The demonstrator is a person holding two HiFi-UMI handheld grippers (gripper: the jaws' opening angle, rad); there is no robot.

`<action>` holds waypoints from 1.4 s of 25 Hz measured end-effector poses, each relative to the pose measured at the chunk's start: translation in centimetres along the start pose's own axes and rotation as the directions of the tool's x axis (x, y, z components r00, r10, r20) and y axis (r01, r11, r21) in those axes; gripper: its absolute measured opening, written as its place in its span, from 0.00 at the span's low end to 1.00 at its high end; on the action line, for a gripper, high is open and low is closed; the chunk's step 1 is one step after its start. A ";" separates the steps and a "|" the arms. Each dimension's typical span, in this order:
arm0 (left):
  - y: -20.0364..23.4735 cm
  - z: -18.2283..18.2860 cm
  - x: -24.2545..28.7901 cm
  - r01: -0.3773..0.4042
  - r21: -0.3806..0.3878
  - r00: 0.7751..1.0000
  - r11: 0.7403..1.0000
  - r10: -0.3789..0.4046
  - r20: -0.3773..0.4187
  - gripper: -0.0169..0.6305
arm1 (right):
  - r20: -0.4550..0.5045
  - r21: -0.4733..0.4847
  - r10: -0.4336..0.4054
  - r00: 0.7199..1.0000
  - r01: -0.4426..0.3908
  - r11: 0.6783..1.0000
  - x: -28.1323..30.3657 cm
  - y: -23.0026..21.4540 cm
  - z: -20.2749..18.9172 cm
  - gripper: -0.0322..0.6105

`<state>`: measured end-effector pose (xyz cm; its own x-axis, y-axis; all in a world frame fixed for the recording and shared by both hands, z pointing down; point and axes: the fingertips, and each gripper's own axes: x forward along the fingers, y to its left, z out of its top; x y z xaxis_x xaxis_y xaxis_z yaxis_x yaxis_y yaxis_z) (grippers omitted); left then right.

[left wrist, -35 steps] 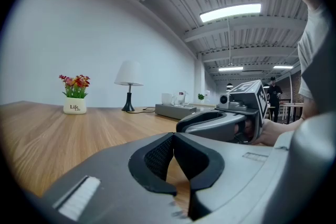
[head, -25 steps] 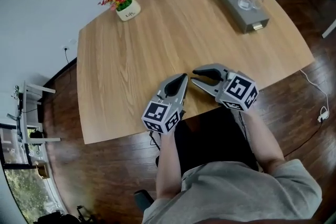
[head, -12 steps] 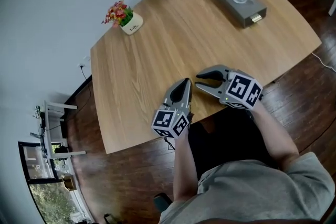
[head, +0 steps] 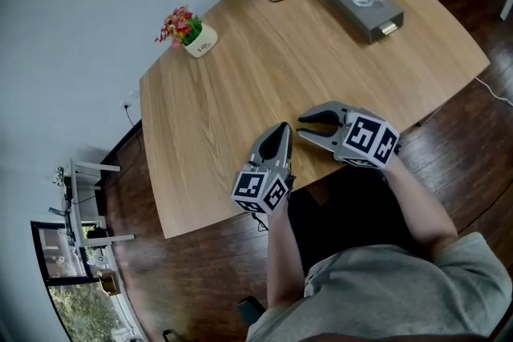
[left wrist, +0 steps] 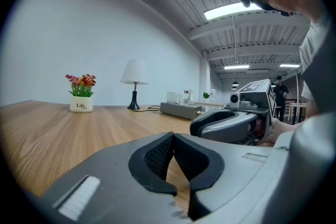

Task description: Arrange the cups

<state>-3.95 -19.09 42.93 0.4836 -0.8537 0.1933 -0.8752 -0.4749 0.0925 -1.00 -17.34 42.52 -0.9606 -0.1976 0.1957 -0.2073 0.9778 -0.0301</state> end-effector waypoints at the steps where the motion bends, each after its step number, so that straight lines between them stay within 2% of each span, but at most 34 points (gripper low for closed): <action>1: 0.0 0.0 0.0 0.000 -0.001 1.000 1.000 0.000 -0.002 0.04 | -0.001 0.000 0.000 1.000 0.000 1.000 0.0 0.0 0.0 0.16; 35: 0.0 0.3 -0.3 -0.006 0.006 1.000 1.000 0.006 0.023 0.04 | -0.002 0.000 0.000 1.000 0.000 1.000 0.0 0.1 0.0 0.15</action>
<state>-4.08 -18.94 42.57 0.4786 -0.8613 0.1709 -0.8780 -0.4709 0.0856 -0.98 -17.25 42.51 -0.9601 -0.1977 0.1980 -0.2075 0.9778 -0.0298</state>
